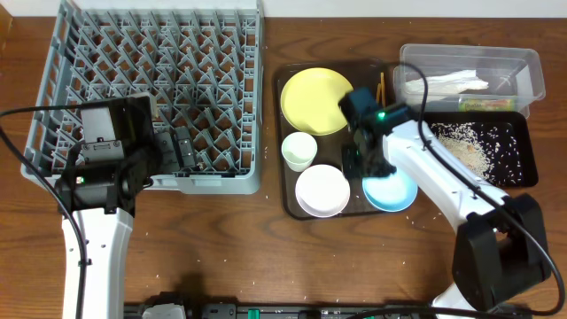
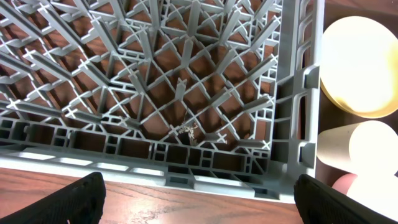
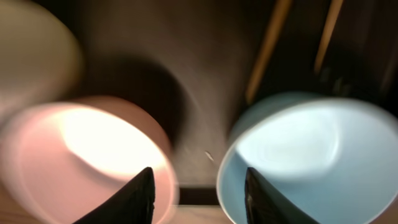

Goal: Sort waste into correct bins and load items into the dishwasher
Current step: 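Move the right gripper to the white cup and grasp it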

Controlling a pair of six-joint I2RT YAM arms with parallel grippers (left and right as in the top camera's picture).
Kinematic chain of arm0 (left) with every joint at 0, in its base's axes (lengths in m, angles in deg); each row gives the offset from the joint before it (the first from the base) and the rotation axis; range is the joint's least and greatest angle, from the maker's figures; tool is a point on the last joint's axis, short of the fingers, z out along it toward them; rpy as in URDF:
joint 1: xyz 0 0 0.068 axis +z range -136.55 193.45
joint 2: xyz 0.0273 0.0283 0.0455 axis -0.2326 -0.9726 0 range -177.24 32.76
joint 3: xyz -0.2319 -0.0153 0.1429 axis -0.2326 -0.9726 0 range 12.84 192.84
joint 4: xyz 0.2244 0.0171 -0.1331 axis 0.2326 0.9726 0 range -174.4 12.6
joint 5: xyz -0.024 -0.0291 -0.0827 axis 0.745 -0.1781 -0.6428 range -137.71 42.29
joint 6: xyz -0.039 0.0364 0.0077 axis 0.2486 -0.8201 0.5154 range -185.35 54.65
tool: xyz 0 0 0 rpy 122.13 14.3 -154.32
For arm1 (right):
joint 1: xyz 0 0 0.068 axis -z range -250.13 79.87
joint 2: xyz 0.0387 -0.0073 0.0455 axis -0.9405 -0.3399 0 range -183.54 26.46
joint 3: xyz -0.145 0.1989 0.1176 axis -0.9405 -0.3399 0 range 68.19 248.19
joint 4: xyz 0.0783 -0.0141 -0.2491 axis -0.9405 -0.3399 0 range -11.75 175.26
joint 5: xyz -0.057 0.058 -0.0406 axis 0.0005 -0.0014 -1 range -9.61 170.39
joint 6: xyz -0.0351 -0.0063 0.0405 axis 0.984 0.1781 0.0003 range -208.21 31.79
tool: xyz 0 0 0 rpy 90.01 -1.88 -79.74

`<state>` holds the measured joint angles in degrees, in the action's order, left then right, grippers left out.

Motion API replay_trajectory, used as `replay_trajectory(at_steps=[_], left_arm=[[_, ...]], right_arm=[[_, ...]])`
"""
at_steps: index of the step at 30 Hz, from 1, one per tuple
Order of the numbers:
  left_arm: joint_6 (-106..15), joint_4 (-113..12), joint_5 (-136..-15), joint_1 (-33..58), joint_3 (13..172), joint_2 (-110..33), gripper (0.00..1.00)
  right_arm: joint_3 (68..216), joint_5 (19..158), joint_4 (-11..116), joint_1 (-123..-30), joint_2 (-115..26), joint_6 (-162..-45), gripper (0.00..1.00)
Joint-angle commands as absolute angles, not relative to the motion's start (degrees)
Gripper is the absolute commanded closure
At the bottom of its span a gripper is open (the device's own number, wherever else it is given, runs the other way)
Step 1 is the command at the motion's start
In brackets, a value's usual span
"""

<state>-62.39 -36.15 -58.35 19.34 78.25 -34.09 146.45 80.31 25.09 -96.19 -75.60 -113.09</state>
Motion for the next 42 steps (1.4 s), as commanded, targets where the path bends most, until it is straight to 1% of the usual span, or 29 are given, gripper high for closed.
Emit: replay_trajectory(at_steps=[1,7,9,21,31,38,42], left_arm=[[-62.50,-35.98,-58.85,19.16,79.08,-34.22,0.02],[-62.50,-35.98,-58.85,19.16,79.08,-34.22,0.02],[-62.50,-35.98,-58.87,19.16,79.08,-34.22,0.02],[-62.50,-35.98,-58.87,19.16,79.08,-34.22,0.02],[-62.50,-35.98,-58.85,19.16,79.08,-34.22,0.02],[-62.50,-35.98,-58.85,19.16,79.08,-34.22,0.02],[-62.50,-35.98,-58.87,19.16,79.08,-34.22,0.02]], right_arm=[[153.01,79.44,26.03,-96.09,-75.23,-111.87,0.51],[155.50,82.39,33.95,-97.79,-75.71,-111.82,0.41],[155.50,82.35,35.45,-98.71,-76.47,-113.07,0.39],[155.50,83.88,37.31,-100.72,-81.19,-113.94,0.39],[155.50,83.90,37.53,-101.22,-82.20,-114.31,0.39],[155.50,85.91,33.42,-101.48,-82.18,-114.31,0.43],[155.50,86.46,32.07,-101.48,-82.02,-114.29,0.43]])
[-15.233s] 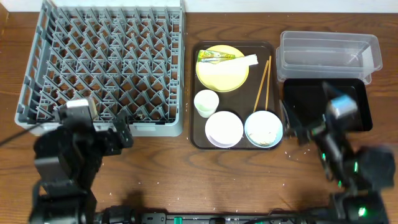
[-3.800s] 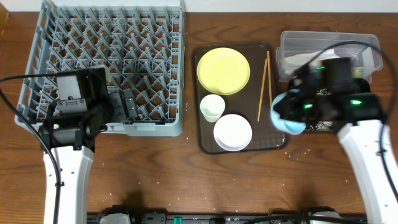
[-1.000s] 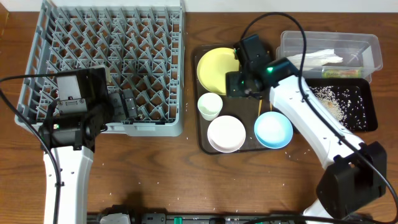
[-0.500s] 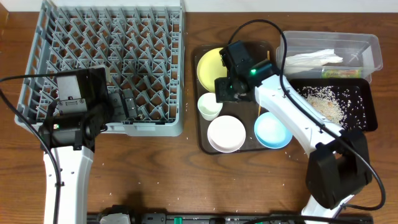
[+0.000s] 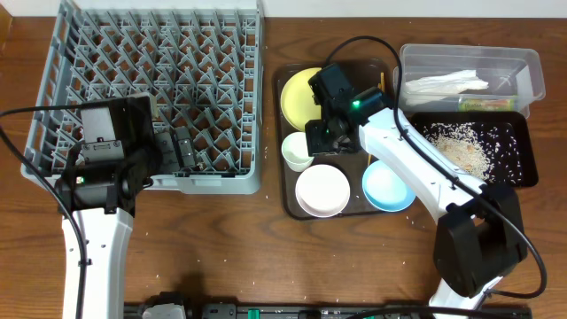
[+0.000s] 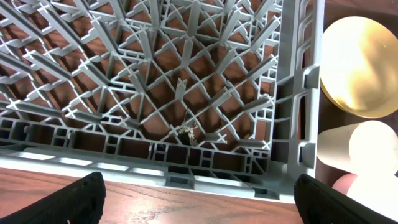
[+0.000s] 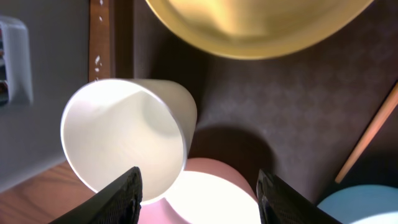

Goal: Sort waste into correct bins and load items into the dishwasher
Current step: 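Move the right gripper to the white cup and grasp it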

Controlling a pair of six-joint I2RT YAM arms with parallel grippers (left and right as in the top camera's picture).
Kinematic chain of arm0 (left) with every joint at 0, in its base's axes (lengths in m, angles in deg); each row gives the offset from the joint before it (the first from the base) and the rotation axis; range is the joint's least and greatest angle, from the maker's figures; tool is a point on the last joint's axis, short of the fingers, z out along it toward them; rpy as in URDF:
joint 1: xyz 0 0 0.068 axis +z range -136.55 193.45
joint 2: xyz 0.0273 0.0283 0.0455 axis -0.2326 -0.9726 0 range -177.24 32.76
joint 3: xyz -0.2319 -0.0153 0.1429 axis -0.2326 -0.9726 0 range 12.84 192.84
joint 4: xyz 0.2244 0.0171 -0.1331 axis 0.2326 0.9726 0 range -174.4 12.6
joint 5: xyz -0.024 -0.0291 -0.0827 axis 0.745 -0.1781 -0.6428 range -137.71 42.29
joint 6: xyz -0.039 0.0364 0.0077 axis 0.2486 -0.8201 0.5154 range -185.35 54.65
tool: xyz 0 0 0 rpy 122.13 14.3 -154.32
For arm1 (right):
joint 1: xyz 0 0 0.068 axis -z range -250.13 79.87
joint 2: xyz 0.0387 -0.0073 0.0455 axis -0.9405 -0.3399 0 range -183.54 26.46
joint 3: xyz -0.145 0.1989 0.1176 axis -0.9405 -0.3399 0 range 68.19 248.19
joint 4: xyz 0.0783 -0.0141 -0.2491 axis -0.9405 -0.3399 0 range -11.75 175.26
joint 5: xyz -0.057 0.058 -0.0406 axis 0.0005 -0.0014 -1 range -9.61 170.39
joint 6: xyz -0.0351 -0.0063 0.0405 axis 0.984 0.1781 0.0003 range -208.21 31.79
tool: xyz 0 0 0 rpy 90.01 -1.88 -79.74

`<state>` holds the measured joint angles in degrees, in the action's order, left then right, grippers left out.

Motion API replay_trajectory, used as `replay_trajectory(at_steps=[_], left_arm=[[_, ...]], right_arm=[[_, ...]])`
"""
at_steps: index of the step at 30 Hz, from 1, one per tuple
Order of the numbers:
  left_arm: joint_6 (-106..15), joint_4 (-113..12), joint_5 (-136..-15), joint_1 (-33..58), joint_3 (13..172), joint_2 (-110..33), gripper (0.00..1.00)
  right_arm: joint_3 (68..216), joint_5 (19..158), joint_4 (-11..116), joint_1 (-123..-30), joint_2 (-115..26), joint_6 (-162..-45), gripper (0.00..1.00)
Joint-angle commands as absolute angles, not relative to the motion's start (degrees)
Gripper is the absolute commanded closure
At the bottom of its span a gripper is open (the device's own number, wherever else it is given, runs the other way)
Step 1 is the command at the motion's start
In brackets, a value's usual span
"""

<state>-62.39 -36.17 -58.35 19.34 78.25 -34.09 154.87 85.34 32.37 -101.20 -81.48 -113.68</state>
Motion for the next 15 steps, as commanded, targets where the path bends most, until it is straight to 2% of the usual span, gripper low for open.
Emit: replay_trajectory(at_steps=[1,15], left_arm=[[-62.50,-35.98,-58.87,19.16,79.08,-34.22,0.02],[-62.50,-35.98,-58.85,19.16,79.08,-34.22,0.02]], right_arm=[[155.50,86.48,32.09,-101.48,-81.98,-114.29,0.43],[155.46,86.22,37.16,-102.14,-82.11,-116.08,0.43]])
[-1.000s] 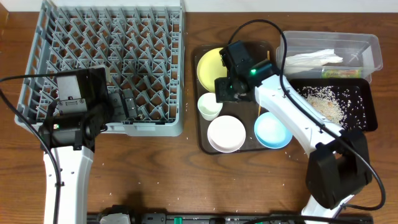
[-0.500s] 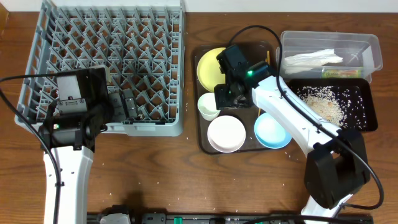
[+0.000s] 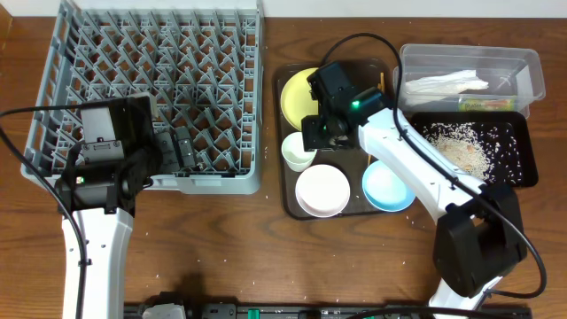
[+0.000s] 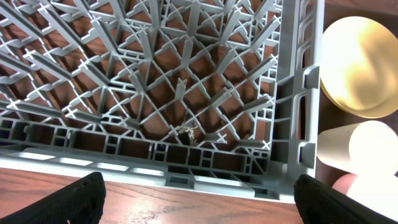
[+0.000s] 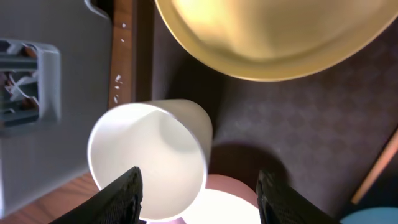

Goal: Sort waste into correct bins and load items into the dishwasher
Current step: 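Move the right gripper to the white cup and grasp it, then lift the white cup and hand it toward the left gripper over the rack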

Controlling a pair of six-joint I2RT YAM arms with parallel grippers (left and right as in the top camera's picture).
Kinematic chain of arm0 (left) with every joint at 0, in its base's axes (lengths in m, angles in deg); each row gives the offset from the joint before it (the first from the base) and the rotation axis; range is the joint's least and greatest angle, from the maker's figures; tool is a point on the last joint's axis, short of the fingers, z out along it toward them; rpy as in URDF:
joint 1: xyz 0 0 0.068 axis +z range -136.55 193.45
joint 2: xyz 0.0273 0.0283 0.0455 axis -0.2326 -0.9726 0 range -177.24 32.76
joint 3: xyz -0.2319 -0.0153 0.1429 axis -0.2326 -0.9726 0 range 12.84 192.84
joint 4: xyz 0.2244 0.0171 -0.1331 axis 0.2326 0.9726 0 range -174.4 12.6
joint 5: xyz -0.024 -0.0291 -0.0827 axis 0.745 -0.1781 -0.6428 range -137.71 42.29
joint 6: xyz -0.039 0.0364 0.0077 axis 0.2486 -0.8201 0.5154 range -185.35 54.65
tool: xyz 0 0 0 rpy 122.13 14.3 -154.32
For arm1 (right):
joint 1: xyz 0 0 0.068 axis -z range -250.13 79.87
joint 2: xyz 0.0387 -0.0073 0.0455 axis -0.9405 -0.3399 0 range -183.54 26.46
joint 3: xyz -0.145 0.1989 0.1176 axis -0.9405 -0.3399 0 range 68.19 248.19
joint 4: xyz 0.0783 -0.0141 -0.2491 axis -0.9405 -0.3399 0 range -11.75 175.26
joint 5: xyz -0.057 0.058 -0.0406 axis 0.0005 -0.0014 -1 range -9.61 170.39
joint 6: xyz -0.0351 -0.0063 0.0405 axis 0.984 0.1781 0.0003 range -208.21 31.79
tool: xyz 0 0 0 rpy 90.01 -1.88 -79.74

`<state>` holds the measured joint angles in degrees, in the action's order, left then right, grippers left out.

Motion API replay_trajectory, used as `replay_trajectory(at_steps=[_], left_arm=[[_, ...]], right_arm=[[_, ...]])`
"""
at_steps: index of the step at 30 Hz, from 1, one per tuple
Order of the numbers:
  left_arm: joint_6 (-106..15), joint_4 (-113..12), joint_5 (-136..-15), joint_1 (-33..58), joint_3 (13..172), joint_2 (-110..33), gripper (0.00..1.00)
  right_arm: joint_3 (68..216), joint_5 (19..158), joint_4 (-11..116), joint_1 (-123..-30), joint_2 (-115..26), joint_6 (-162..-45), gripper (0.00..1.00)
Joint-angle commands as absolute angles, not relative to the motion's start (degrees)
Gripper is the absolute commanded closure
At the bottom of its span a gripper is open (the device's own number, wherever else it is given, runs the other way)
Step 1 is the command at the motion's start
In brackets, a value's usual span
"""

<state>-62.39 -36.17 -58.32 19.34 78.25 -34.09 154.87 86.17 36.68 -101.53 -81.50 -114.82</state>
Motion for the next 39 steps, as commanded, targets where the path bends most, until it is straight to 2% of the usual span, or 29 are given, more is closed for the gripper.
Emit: replay_trajectory(at_steps=[1,11,13,19,26,35,39], left_arm=[[-62.50,-35.98,-58.85,19.16,79.08,-34.22,0.02],[-61.49,-35.43,-59.39,19.14,79.08,-34.22,0.02],[-59.06,-31.36,-62.39,19.14,79.08,-34.22,0.02],[-57.51,-30.58,-65.84,19.14,79.08,-34.22,0.02],[-57.53,-28.96,-66.56,19.14,79.08,-34.22,0.02],[-57.53,-28.98,-66.54,19.16,79.08,-34.22,0.02],[-57.53,-28.96,-66.54,19.16,79.08,-34.22,0.02]], right_arm=[[155.46,86.19,37.55,-102.14,-82.20,-116.06,0.43],[155.26,86.22,38.47,-102.21,-82.42,-116.08,0.43],[155.09,86.22,38.93,-102.21,-82.42,-116.08,0.43],[154.21,86.17,39.24,-102.18,-82.44,-116.50,0.44],[153.18,85.84,40.04,-102.36,-84.71,-116.91,0.53],[153.18,87.86,40.11,-102.42,-89.80,-117.13,0.60],[153.21,87.94,40.28,-102.34,-89.78,-117.11,0.67]])
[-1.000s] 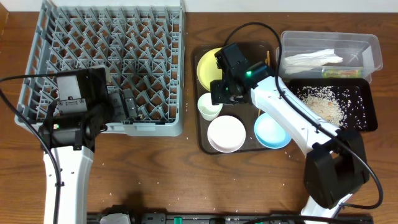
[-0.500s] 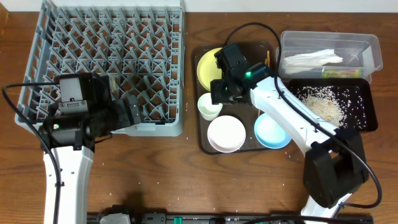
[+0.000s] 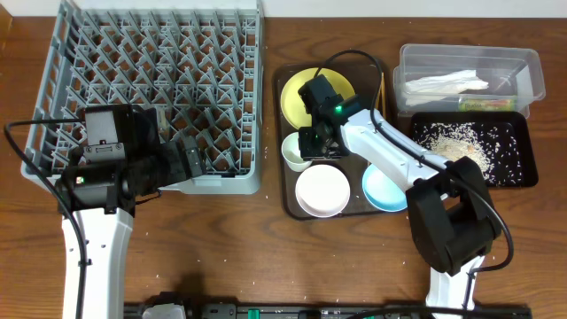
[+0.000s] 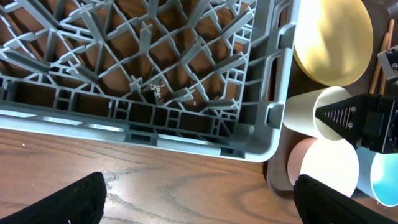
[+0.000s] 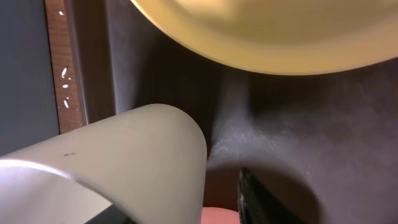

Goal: Sort waste into correct bins and load items into the dishwasher
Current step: 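Lift the white cup and hand it toward the left gripper over the rack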

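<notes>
A white paper cup (image 3: 295, 152) lies tilted at the left of the dark tray (image 3: 368, 80), below a yellow plate (image 3: 295, 93). My right gripper (image 3: 311, 142) is down at the cup. In the right wrist view its open fingers straddle the wall of the cup (image 5: 124, 162), one fingertip (image 5: 261, 199) outside with a gap, the other inside the mouth. The grey dish rack (image 3: 204, 183) stands at the left. My left gripper (image 3: 190, 158) hangs open over the rack's front right corner (image 4: 249, 134), nothing between its fingers (image 4: 81, 199).
A white bowl with a pink outside (image 3: 322, 190) and a blue bowl (image 3: 385, 190) sit at the tray's front. Chopsticks (image 3: 383, 89) lie along its right side. A clear bin with napkins (image 3: 469, 75) and a black bin with rice (image 3: 478, 146) stand at the right.
My right gripper has dropped from above the cup to its rim, fingers on either side of its wall. My left gripper has shifted right and towards the rack's front edge.
My right gripper was first low over the gap between the pink and blue bowls. Then it hung open above the paper cup, then a little further left over it. Now it is down astride the cup's wall. The left arm stayed still until its latest shift.
</notes>
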Controlling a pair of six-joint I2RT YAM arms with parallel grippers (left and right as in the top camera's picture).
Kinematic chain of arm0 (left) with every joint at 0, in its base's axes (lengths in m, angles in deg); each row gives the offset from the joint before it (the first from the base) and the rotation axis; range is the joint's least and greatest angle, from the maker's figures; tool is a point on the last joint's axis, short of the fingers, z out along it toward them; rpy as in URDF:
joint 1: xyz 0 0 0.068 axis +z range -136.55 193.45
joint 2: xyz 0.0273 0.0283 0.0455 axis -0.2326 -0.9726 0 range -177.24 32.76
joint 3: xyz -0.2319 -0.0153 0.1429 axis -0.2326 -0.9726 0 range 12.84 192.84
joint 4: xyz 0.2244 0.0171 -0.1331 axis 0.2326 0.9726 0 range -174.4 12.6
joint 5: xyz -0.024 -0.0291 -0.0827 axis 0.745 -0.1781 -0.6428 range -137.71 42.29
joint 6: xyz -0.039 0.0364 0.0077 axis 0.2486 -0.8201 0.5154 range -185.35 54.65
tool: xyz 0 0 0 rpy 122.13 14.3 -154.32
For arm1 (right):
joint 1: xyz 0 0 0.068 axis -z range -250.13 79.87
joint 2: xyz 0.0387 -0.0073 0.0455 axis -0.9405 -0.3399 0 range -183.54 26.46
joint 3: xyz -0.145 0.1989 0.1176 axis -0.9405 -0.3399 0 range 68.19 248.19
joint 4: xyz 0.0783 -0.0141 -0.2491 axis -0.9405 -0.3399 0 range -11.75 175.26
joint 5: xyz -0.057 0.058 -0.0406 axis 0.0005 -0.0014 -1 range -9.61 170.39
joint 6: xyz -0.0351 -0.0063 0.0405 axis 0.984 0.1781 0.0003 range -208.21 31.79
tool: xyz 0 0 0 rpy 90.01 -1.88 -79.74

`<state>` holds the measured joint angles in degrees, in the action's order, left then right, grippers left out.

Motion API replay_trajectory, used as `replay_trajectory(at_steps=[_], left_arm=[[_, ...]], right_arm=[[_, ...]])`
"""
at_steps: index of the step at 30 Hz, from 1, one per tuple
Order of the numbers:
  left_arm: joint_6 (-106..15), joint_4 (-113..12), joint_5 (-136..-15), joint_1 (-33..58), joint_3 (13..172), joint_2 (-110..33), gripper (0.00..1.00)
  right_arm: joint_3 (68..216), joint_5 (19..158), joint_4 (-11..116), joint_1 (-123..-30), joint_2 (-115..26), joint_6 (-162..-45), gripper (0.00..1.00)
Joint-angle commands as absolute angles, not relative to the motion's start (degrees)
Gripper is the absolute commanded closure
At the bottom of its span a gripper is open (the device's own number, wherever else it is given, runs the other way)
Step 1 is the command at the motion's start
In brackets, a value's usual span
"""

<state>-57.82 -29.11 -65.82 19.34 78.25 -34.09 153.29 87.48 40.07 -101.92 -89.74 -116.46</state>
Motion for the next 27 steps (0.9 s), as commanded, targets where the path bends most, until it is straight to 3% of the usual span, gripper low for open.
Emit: replay_trajectory(at_steps=[1,5,14,18,23,27], left_arm=[[-57.53,-28.96,-66.54,19.16,79.08,-34.22,0.02],[-57.53,-28.98,-66.54,19.16,79.08,-34.22,0.02],[-57.53,-28.98,-66.54,19.16,79.08,-34.22,0.02],[-57.49,-28.96,-66.59,19.14,78.97,-34.22,0.02],[-50.63,-28.96,-67.28,19.14,77.79,-34.59,0.02],[-49.60,-29.66,-77.80,19.14,77.11,-36.47,0.02]], right_arm=[[153.21,87.96,40.31,-102.29,-89.78,-117.11,0.70],[153.21,87.96,40.26,-101.64,-89.78,-117.09,0.88],[153.21,87.96,40.24,-101.16,-89.78,-117.09,0.89],[153.27,88.29,40.07,-101.02,-89.50,-117.09,0.99],[153.27,91.90,39.41,-98.23,-85.72,-116.83,0.99],[153.27,100.53,39.02,-94.07,-80.97,-111.45,0.99]])
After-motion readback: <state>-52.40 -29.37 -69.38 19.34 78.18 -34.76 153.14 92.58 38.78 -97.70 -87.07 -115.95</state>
